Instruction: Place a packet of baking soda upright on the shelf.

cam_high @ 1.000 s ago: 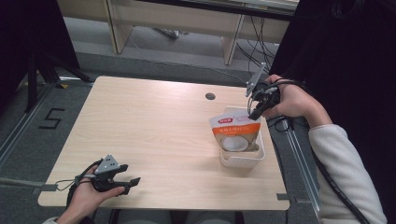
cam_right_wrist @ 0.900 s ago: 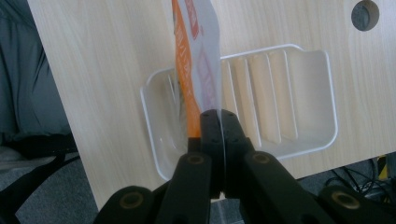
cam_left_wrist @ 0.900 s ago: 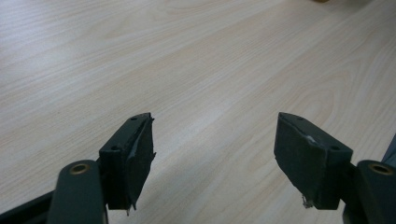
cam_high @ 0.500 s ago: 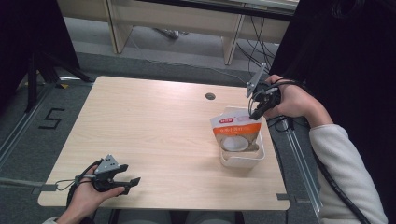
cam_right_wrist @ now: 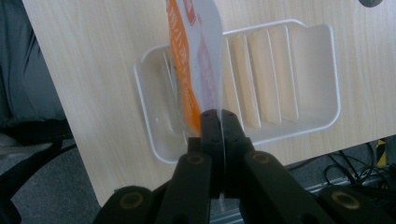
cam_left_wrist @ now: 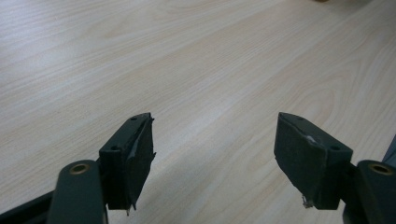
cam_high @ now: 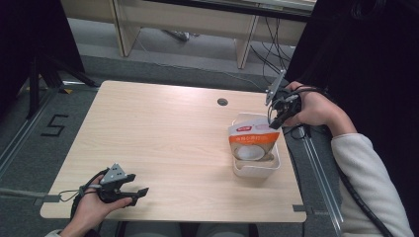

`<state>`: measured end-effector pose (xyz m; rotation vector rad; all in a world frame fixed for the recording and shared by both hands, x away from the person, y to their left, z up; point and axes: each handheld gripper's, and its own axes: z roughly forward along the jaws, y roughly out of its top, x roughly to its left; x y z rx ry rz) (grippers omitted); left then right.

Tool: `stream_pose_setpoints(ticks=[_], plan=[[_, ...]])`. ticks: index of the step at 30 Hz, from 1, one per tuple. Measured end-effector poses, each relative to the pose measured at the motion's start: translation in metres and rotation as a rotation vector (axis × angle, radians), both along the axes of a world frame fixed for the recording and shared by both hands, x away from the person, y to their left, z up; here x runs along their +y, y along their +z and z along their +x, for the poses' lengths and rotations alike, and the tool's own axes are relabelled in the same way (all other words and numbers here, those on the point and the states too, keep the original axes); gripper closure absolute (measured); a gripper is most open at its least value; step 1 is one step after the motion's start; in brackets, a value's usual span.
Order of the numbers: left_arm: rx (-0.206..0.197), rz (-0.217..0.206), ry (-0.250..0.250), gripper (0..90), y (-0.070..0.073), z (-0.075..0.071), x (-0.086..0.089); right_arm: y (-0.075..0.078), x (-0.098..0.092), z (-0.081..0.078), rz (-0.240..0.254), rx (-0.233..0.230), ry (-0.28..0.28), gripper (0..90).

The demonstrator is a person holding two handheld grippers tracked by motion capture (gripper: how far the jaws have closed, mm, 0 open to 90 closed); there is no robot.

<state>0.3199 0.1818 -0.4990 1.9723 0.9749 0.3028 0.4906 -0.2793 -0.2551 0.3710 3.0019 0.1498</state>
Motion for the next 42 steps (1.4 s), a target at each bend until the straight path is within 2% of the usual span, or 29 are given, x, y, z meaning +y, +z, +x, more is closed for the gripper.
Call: stream_pose_setpoints(ticks=[5,7,8,11,19,24,29,30,31,35,36,38,42], plan=[[0.001,-0.001,0.002,27.8,0.000,0.000,0.000,0.000,-0.003,-0.001,-0.007,-0.008,-0.009,90.0],[0.000,0.000,0.001,27.8,0.000,0.000,0.000,0.000,-0.004,0.000,0.002,0.000,0.006,90.0],[0.005,-0.003,-0.003,27.8,0.000,0.000,0.000,0.000,-0.004,-0.001,-0.005,-0.003,-0.011,90.0],[0.001,-0.008,0.005,27.8,0.000,0.000,-0.001,0.000,-0.004,-0.001,-0.006,-0.006,-0.014,90.0],[0.000,-0.010,0.006,27.7,0.000,0.000,-0.001,-0.001,-0.005,0.000,-0.009,-0.002,-0.003,90.0],[-0.001,-0.009,0.004,27.7,0.000,0.000,-0.001,-0.003,-0.007,-0.001,-0.028,-0.002,-0.025,90.0],[-0.002,-0.008,0.003,27.7,0.000,0.000,-0.001,-0.005,-0.009,0.001,-0.040,0.002,-0.025,90.0],[-0.002,-0.008,0.003,27.7,0.000,0.000,-0.001,-0.006,-0.010,0.002,-0.041,0.003,-0.008,90.0],[-0.001,0.000,0.000,27.7,0.000,0.000,0.000,-0.007,-0.010,0.001,-0.045,0.007,-0.027,90.0],[-0.002,-0.010,0.004,27.7,0.000,0.000,-0.001,-0.009,-0.012,0.001,-0.070,0.009,-0.039,90.0],[-0.002,0.001,-0.002,27.8,0.000,0.000,0.000,-0.010,-0.011,0.000,-0.074,0.012,-0.052,90.0],[-0.001,-0.006,0.002,27.7,0.000,0.000,-0.001,-0.013,-0.013,0.002,-0.077,0.023,-0.033,90.0],[-0.001,0.000,-0.001,27.7,0.000,0.000,0.000,-0.017,-0.014,0.002,-0.085,0.038,-0.049,90.0]])
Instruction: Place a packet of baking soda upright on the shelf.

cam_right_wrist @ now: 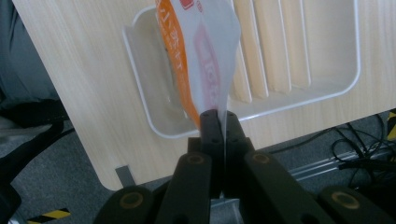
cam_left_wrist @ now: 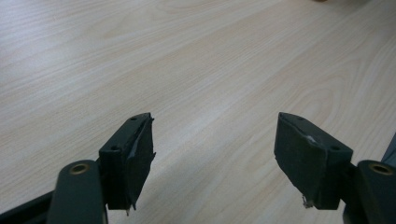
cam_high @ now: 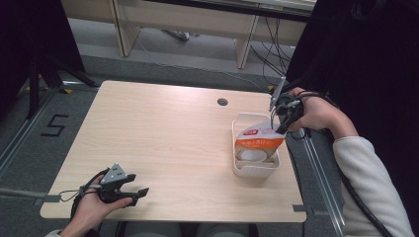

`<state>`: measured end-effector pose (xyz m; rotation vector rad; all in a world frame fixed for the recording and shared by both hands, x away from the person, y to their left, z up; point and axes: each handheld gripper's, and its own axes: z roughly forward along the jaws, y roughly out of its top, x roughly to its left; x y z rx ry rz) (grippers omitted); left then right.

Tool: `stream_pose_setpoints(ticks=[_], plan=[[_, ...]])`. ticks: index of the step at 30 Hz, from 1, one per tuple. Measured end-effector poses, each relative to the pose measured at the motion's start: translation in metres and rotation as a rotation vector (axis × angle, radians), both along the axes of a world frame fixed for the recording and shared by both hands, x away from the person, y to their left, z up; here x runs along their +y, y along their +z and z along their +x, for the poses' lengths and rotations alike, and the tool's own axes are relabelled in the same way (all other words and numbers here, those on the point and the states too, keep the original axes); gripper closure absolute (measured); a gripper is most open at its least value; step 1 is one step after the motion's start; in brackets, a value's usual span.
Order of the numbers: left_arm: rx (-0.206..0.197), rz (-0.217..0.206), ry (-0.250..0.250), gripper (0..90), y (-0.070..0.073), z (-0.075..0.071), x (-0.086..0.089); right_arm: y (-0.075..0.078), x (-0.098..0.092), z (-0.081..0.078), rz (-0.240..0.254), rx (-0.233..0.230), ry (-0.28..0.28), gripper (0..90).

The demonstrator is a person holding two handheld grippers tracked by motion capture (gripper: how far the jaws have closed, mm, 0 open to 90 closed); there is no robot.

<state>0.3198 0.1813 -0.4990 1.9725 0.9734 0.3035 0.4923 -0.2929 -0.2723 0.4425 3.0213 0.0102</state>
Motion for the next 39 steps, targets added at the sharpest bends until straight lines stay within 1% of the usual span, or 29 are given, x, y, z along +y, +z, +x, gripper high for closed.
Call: stream_pose_setpoints(ticks=[1,2,3,5,7,8,9,10,11,12,14,16,17,18,20,21,22,24,25,26,27,29,30,31,33,35,37,38,39], plan=[[-0.001,0.000,-0.001,27.7,0.000,0.000,0.000,-0.001,0.000,0.000,-0.001,0.013,0.001,90.0],[0.000,0.000,0.000,27.7,0.000,0.000,0.000,-0.002,0.001,0.000,-0.005,0.012,-0.008,90.0],[0.000,0.000,0.000,27.8,0.000,0.000,0.000,-0.004,0.001,0.001,-0.004,0.012,0.006,90.0],[0.000,-0.008,0.004,27.7,0.000,0.000,-0.001,-0.006,0.001,0.002,-0.007,0.010,0.009,90.0],[0.000,-0.009,0.003,27.8,0.000,0.000,0.000,-0.007,0.002,0.005,-0.013,0.021,0.008,90.0],[0.000,0.000,-0.001,27.8,0.000,0.000,0.000,-0.009,0.001,0.005,-0.012,0.017,0.008,90.0],[0.000,-0.008,0.002,27.7,0.000,0.000,0.000,-0.009,0.001,0.004,-0.017,0.009,-0.005,90.0],[0.000,0.000,-0.001,27.7,0.000,0.000,0.000,-0.010,0.001,0.005,-0.017,0.015,0.000,90.0],[0.000,-0.002,0.000,27.7,0.000,0.000,0.000,-0.011,0.002,0.004,-0.025,0.019,-0.017,90.0],[0.000,-0.001,-0.002,27.7,0.000,0.000,0.000,-0.013,0.002,0.005,-0.027,0.024,-0.008,90.0],[0.012,-0.019,0.013,27.7,0.000,-0.001,-0.002,-0.016,0.003,0.006,-0.034,0.028,0.005,90.0],[0.011,-0.019,0.011,27.7,-0.001,0.000,-0.002,-0.020,0.003,0.007,-0.044,0.027,0.020,90.0],[0.012,-0.011,0.008,27.7,0.000,0.000,-0.001,-0.021,0.003,0.007,-0.041,0.024,0.010,90.0],[0.012,-0.011,0.008,27.7,0.000,0.000,-0.001,-0.022,0.005,0.006,-0.043,0.036,-0.008,90.0],[0.012,-0.011,0.008,27.7,0.000,0.000,-0.001,-0.024,0.004,0.007,-0.037,0.024,0.006,90.0],[0.009,-0.019,0.011,27.7,-0.001,0.000,-0.001,-0.024,0.004,0.008,-0.038,0.031,0.007,90.0],[-0.001,-0.004,-0.002,27.7,0.000,0.000,0.000,-0.023,0.004,0.007,-0.041,0.036,-0.009,90.0],[0.003,0.012,-0.010,27.7,0.000,0.001,0.001,-0.020,0.003,0.006,-0.039,0.027,-0.018,88.7],[0.001,-0.006,-0.001,27.7,0.000,0.000,-0.001,-0.019,0.002,0.006,-0.032,0.024,0.000,86.8],[0.000,-0.004,-0.002,27.8,0.000,0.000,0.000,-0.018,0.002,0.005,-0.018,0.028,-0.019,84.2],[0.000,-0.003,-0.002,27.7,0.000,0.000,-0.001,-0.015,0.003,0.002,-0.006,0.018,-0.040,82.0],[0.001,-0.002,-0.002,27.7,0.000,0.000,-0.001,-0.011,0.006,-0.001,0.033,-0.005,-0.043,74.7],[0.013,-0.013,0.009,27.7,-0.001,0.000,-0.001,-0.009,0.007,-0.002,0.051,-0.024,-0.046,71.0],[0.012,-0.011,0.007,27.7,-0.001,0.000,-0.001,-0.007,0.010,-0.002,0.081,-0.037,-0.031,69.2],[0.013,-0.010,0.007,27.7,-0.001,0.000,-0.001,-0.005,0.017,-0.006,0.117,-0.046,-0.027,65.4],[0.012,-0.011,0.007,27.7,0.000,0.000,-0.001,-0.005,0.024,-0.009,0.146,-0.044,-0.018,63.3],[0.007,-0.009,0.003,27.7,0.000,0.000,-0.001,-0.005,0.032,-0.010,0.160,-0.054,0.007,60.7],[-0.002,-0.011,-0.001,27.7,0.000,0.000,-0.001,-0.005,0.036,-0.013,0.169,-0.056,-0.008,59.9],[0.010,-0.017,0.009,27.7,0.000,-0.001,-0.002,-0.006,0.041,-0.013,0.187,-0.052,-0.002,58.9]])
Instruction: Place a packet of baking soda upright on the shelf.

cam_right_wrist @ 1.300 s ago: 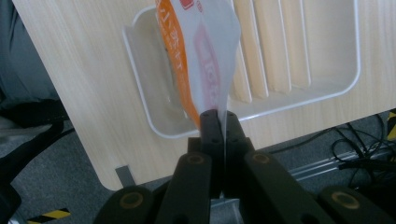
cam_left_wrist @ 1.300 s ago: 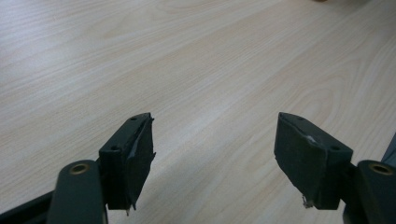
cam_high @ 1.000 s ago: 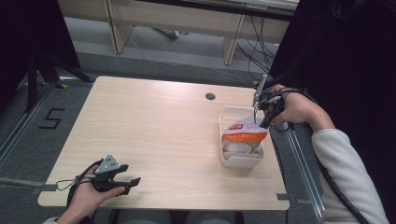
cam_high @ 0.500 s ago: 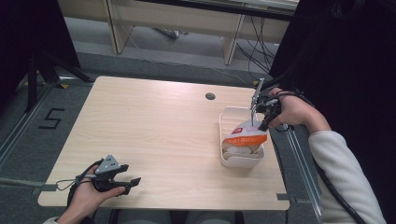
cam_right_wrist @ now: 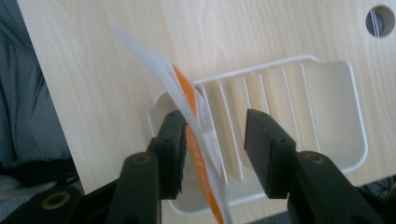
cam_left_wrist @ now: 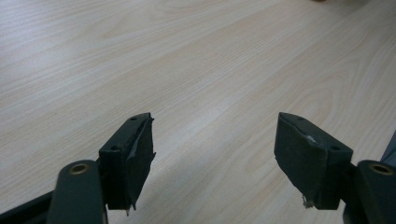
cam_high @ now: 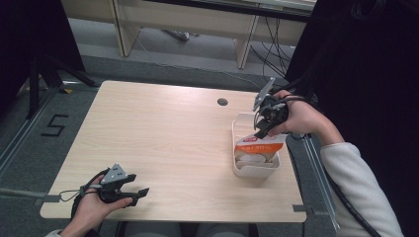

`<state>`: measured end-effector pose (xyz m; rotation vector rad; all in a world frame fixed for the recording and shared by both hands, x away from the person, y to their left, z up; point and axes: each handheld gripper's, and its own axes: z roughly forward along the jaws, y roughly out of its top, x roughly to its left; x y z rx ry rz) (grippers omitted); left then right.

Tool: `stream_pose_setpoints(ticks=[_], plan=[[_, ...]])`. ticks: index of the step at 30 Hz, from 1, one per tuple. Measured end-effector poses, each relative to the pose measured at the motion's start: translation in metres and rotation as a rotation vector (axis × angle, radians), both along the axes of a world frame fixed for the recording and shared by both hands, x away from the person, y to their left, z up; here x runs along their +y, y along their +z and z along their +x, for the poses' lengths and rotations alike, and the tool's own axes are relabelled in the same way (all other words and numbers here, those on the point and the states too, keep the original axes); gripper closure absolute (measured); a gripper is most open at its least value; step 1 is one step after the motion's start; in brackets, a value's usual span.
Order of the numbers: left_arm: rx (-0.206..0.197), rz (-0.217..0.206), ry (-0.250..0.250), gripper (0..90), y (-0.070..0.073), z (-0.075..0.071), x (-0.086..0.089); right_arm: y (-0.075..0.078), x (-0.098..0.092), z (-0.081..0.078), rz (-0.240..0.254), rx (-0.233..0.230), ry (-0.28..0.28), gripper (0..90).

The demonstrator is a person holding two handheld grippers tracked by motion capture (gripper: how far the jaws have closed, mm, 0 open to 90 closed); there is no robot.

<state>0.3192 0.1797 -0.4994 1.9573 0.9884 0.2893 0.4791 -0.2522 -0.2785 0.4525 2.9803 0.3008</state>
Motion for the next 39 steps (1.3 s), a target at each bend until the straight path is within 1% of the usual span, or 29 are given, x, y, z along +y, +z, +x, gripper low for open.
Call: stream_pose_setpoints(ticks=[2,3,5,9,10,11,12,13,14,15,16,17,18,19,21,22,24,25,26,27,28,29,30,32,34,35,36,37,39], plan=[[0.002,-0.002,0.002,27.7,0.000,0.000,0.000,-0.001,0.008,-0.001,0.020,-0.002,0.008,56.5],[0.001,-0.001,0.002,27.8,0.000,0.000,0.000,-0.003,0.014,-0.002,0.029,-0.009,0.029,55.0],[-0.011,0.006,-0.008,27.7,0.000,0.000,0.001,-0.005,0.020,-0.004,0.032,-0.011,0.010,54.5],[-0.013,0.007,-0.009,27.7,0.000,0.000,0.001,-0.008,0.035,-0.012,0.084,-0.001,0.001,54.1],[-0.013,0.006,-0.009,27.7,0.000,0.000,0.001,-0.009,0.039,-0.014,0.098,-0.009,-0.013,54.6],[-0.011,0.007,-0.009,27.7,0.001,0.000,0.001,-0.010,0.042,-0.015,0.117,-0.008,0.001,55.8],[-0.013,0.011,-0.011,27.7,0.000,0.000,0.001,-0.010,0.046,-0.018,0.126,-0.012,0.000,57.3],[-0.011,0.007,-0.009,27.8,0.000,0.000,0.001,-0.011,0.050,-0.022,0.150,-0.027,-0.013,58.1],[-0.012,0.008,-0.010,27.8,0.000,0.000,0.001,-0.012,0.053,-0.023,0.165,-0.019,-0.002,59.2],[-0.011,0.014,-0.012,27.8,0.001,0.000,0.001,-0.012,0.056,-0.025,0.176,-0.020,-0.004,59.6],[-0.010,0.007,-0.009,27.8,0.001,0.000,0.001,-0.014,0.060,-0.029,0.185,-0.016,-0.008,60.6],[-0.009,0.007,-0.009,27.8,0.001,0.000,0.001,-0.016,0.063,-0.031,0.191,-0.014,0.002,61.2],[-0.013,0.006,-0.009,27.8,0.000,0.000,0.001,-0.018,0.065,-0.033,0.192,-0.014,0.015,61.7],[-0.010,0.007,-0.009,27.8,0.001,0.000,0.001,-0.020,0.069,-0.037,0.190,-0.015,0.008,62.9],[-0.009,0.008,-0.009,27.7,0.001,0.000,0.000,-0.025,0.075,-0.043,0.186,-0.012,0.030,64.3],[-0.010,0.014,-0.012,27.7,0.001,0.000,0.001,-0.028,0.077,-0.046,0.188,-0.005,0.023,65.4],[-0.008,0.013,-0.015,27.7,0.001,0.000,0.001,-0.035,0.081,-0.052,0.182,-0.007,0.023,66.1],[-0.007,0.006,-0.011,27.7,0.001,0.000,0.001,-0.040,0.083,-0.052,0.179,-0.006,0.046,66.3],[-0.007,0.006,-0.011,27.7,0.001,0.000,0.001,-0.044,0.084,-0.054,0.175,-0.002,0.047,66.2],[-0.008,0.006,-0.012,27.7,0.001,0.000,0.001,-0.050,0.085,-0.057,0.174,0.015,0.028,66.2],[-0.008,0.005,-0.011,27.7,0.001,0.000,0.001,-0.054,0.085,-0.057,0.171,0.013,0.045,66.2],[-0.008,0.006,-0.012,27.7,0.001,0.000,0.001,-0.059,0.086,-0.059,0.172,0.026,0.048,66.2],[-0.010,0.007,-0.007,27.7,0.001,0.000,0.000,-0.063,0.086,-0.061,0.171,0.033,0.036,66.2],[-0.007,0.006,-0.012,27.7,0.001,0.000,0.001,-0.072,0.086,-0.065,0.179,0.044,0.043,66.3],[-0.008,0.005,-0.010,27.7,0.001,0.000,0.001,-0.078,0.086,-0.069,0.184,0.053,0.027,66.4],[-0.007,0.005,-0.010,27.7,0.001,0.000,0.001,-0.082,0.085,-0.070,0.188,0.055,0.055,66.4],[-0.007,0.005,-0.010,27.7,0.001,0.000,0.001,-0.085,0.085,-0.073,0.187,0.056,0.025,66.3],[-0.013,0.012,-0.011,27.7,0.001,0.000,0.001,-0.089,0.084,-0.073,0.195,0.062,0.049,66.0],[-0.022,0.015,-0.013,27.8,0.001,0.000,0.001,-0.096,0.083,-0.077,0.210,0.077,0.044,65.8]])
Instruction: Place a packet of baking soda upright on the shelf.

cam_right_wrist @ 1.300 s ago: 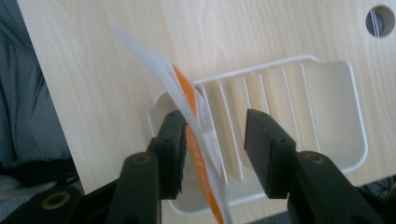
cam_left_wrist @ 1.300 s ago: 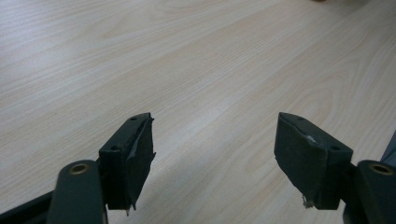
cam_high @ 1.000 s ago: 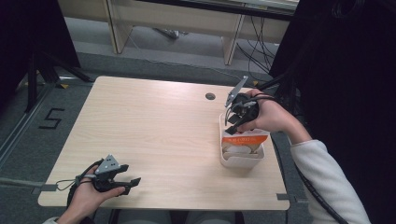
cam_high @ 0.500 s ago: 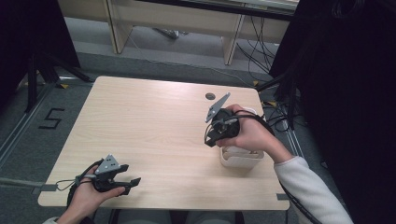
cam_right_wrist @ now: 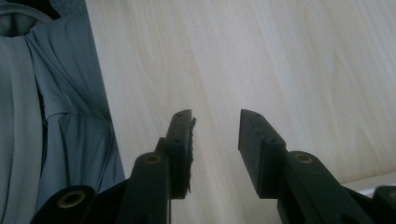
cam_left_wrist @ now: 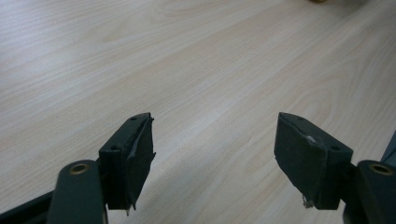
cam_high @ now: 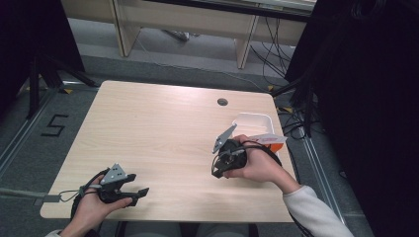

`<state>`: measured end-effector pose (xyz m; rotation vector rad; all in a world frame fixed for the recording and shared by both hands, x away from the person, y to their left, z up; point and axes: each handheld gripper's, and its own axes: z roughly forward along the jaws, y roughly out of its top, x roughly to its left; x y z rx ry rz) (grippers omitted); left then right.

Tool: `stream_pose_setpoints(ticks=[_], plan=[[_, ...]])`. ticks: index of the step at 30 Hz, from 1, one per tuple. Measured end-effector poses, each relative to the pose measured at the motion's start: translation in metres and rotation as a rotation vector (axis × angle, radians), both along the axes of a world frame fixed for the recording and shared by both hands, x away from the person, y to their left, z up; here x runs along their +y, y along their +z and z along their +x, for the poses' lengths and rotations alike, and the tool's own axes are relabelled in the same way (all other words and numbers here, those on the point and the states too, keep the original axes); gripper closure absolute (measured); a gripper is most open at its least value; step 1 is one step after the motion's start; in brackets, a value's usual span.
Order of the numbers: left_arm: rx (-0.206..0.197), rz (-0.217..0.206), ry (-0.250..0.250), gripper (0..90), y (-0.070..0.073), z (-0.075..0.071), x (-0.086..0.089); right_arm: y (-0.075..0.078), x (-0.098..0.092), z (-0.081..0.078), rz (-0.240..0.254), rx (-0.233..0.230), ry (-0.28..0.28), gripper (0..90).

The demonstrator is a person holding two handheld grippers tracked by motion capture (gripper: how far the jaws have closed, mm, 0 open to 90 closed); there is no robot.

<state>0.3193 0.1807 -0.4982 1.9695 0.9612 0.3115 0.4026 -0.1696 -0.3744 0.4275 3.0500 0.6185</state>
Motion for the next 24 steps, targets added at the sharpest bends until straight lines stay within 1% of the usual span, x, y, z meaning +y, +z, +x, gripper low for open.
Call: stream_pose_setpoints(ticks=[1,2,3,4,5,6,7,8,9,10,11,12,13,14,15,16,17,18,19,21,22,23,24], plan=[[-0.006,-0.002,-0.004,28.0,0.000,0.000,0.000,-0.004,-0.001,-0.002,0.007,0.011,-0.008,65.8],[-0.001,-0.003,-0.001,28.1,0.000,0.000,0.000,-0.008,-0.002,-0.004,0.012,0.009,-0.009,65.7],[0.003,-0.010,0.003,28.1,0.000,0.000,0.000,-0.011,-0.003,-0.006,0.014,0.023,-0.026,65.7],[0.006,-0.012,0.004,28.1,-0.001,0.000,-0.001,-0.016,-0.004,-0.008,0.021,0.023,-0.016,65.6],[0.006,-0.008,-0.002,28.1,-0.001,0.000,0.000,-0.018,-0.004,-0.010,0.020,0.032,-0.031,65.6],[0.005,-0.006,-0.005,28.1,-0.001,0.000,0.000,-0.022,-0.005,-0.010,0.025,0.030,-0.017,65.5],[-0.002,-0.001,-0.011,28.1,0.000,0.000,0.000,-0.026,-0.006,-0.012,0.033,0.030,-0.020,65.2],[-0.004,-0.002,-0.011,28.0,0.000,0.000,0.000,-0.029,-0.006,-0.014,0.027,0.047,-0.047,64.9],[-0.002,-0.002,-0.009,28.1,0.000,0.000,0.000,-0.034,-0.006,-0.014,0.041,0.051,-0.017,64.9],[-0.001,-0.002,-0.009,28.1,0.000,0.000,0.000,-0.038,-0.007,-0.015,0.039,0.041,-0.011,64.9],[-0.001,-0.002,-0.009,28.1,0.000,0.000,0.000,-0.040,-0.007,-0.017,0.033,0.057,-0.035,64.6],[0.000,-0.002,-0.009,28.1,0.000,0.000,0.000,-0.044,-0.007,-0.018,0.041,0.048,-0.015,64.6],[0.000,-0.002,-0.009,28.1,0.000,0.000,0.000,-0.046,-0.007,-0.020,0.027,0.050,-0.045,64.6],[0.000,-0.001,-0.010,28.1,0.000,0.000,0.000,-0.049,-0.007,-0.020,0.048,0.051,-0.017,64.3],[0.002,0.000,-0.010,28.1,0.000,0.000,0.000,-0.050,-0.007,-0.021,0.052,0.042,-0.024,64.1],[0.002,0.000,-0.010,28.2,0.000,0.000,0.000,-0.053,-0.008,-0.023,0.050,0.039,-0.046,63.7],[0.002,0.000,-0.010,28.2,0.000,0.000,0.001,-0.054,-0.008,-0.024,0.052,0.044,-0.051,63.2],[0.009,0.003,-0.009,28.1,0.000,0.000,0.000,-0.057,-0.008,-0.023,0.071,0.036,-0.032,63.0],[0.001,0.000,-0.010,28.2,-0.001,0.000,0.000,-0.058,-0.009,-0.025,0.074,0.035,-0.052,62.7],[0.003,-0.001,-0.010,28.2,-0.001,0.000,0.000,-0.062,-0.009,-0.027,0.085,0.022,-0.056,62.7],[0.005,0.000,-0.011,28.2,0.000,0.000,0.000,-0.065,-0.010,-0.027,0.097,0.010,-0.043,62.4],[0.004,0.001,-0.009,28.2,0.000,0.000,0.000,-0.067,-0.011,-0.027,0.109,0.001,-0.051,62.0],[0.004,0.018,-0.022,28.2,0.000,0.000,0.002,-0.069,-0.011,-0.028,0.118,0.001,-0.058,61.5]])
